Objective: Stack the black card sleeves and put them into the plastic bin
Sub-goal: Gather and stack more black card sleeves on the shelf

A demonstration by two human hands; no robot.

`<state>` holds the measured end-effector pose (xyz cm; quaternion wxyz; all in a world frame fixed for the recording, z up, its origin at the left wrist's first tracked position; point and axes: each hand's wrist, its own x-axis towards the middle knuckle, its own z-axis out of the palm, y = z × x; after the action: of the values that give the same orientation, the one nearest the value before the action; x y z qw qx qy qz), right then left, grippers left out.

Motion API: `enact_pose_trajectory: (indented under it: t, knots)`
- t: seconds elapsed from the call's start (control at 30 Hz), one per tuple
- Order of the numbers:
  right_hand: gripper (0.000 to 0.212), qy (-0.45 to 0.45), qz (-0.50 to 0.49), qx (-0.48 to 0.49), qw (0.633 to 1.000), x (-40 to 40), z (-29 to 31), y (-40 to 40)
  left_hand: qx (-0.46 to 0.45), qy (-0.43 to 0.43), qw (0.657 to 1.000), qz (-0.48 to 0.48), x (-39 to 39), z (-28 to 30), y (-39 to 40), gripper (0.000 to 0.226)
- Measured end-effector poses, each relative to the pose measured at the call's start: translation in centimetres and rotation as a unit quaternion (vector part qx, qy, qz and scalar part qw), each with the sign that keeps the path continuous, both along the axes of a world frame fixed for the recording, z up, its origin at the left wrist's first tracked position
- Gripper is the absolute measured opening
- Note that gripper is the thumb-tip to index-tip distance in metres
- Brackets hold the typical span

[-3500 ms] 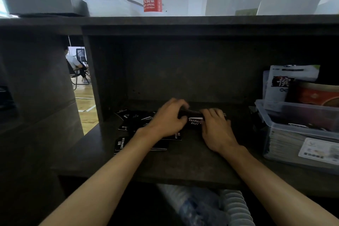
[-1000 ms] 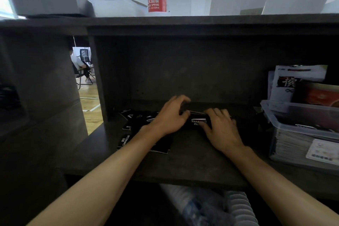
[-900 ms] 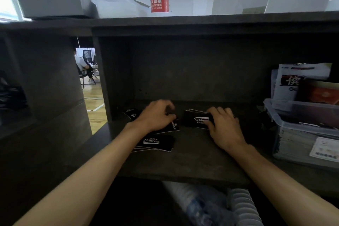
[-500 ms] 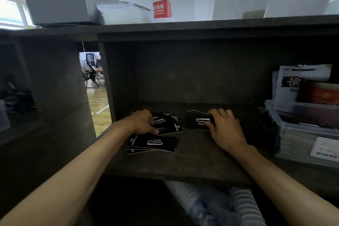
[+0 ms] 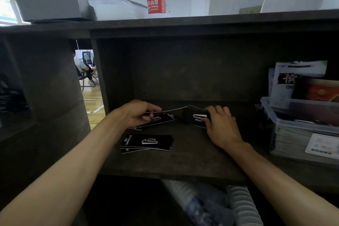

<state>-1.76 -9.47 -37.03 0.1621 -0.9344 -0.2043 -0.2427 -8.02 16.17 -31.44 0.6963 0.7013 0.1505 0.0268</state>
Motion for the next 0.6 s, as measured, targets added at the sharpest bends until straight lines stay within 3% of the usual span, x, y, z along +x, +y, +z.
enact_pose_trajectory:
  t: [0.07, 0.17, 0.23, 0.3, 0.37, 0.6]
  knots:
    - [0.039, -0.002, -0.001, 0.002, 1.000, 0.1, -0.1, 0.0, -0.097, 0.019, 0.995, -0.001, 0.0, 0.1, 0.0, 0.023]
    - [0.039, -0.002, 0.000, -0.001, 1.000, 0.1, -0.1, 0.1, -0.186, -0.019, 0.982, -0.010, -0.4, -0.2, 0.4, 0.007]
    - [0.039, -0.001, -0.002, -0.001, 1.000, 0.1, 0.0, 0.1, -0.195, -0.046, 0.978, -0.053, -0.8, -0.5, 1.2, 0.033]
    - [0.039, 0.000, -0.004, -0.003, 1.000, 0.1, 0.0, 0.2, -0.161, -0.063, 0.978, -0.113, -1.3, -0.7, 1.8, 0.041]
    - [0.039, 0.000, -0.003, -0.003, 1.000, 0.0, 0.1, 0.1, -0.086, -0.065, 0.984, -0.142, -1.5, -0.9, 1.4, 0.029]
    - [0.042, 0.007, 0.019, 0.022, 1.000, -0.1, 0.2, 0.1, 0.125, -0.025, 0.991, -0.030, 1.7, -1.3, -1.9, 0.035]
